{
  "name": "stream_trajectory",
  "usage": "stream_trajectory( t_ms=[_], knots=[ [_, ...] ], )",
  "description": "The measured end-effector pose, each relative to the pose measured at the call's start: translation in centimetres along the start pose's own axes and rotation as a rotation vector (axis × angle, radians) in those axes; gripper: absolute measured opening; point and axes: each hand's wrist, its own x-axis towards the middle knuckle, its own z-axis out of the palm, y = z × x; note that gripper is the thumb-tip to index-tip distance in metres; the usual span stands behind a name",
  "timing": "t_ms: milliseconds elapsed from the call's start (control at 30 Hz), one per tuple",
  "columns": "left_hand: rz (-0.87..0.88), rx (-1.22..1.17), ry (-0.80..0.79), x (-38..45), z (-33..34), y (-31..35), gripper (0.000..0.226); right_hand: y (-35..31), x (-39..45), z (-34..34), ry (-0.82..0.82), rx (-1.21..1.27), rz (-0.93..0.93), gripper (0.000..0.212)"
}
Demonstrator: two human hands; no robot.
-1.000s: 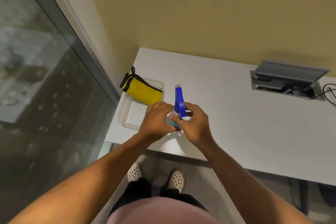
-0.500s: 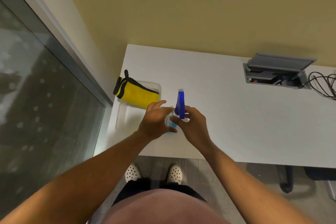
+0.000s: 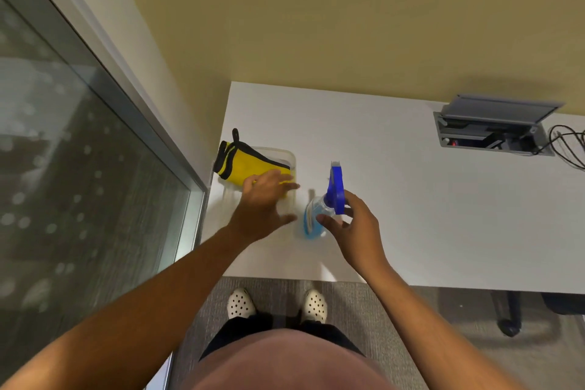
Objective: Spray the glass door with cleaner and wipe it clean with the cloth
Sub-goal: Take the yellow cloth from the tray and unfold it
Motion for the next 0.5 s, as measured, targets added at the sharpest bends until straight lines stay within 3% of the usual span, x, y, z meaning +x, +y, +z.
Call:
stream_trajectory(
  t_ms=[67,133,267,367,500],
  knots=[
    [-0.111,-0.005,0.204,0.5,-1.5,-2.2,0.058,0.7,-0.9,0.2,0.03,0.015,0.04,0.061],
    [-0.385,-0.027,0.26,1.1,-3.1,-3.5,0.063,1.3,-2.1,0.7,0.05,0.013,0.086,0.053],
    [-0.786,-0.11,0.092,2.3,-5.0,-5.7,0.087,2.1,-4.7,2.1,0.02,0.01,0.127,0.03],
    [-0.897,-0.296,-0.032,3.3,-5.3,-7.1,0.064,1.8,-6.0,3.2,-0.035,0.003,0.128,0.021],
    [-0.965,-0.476,0.007,4.1,-5.5,-7.5,0.037,-0.2,-7.2,4.8,-0.074,0.01,0.11,0.019]
  ],
)
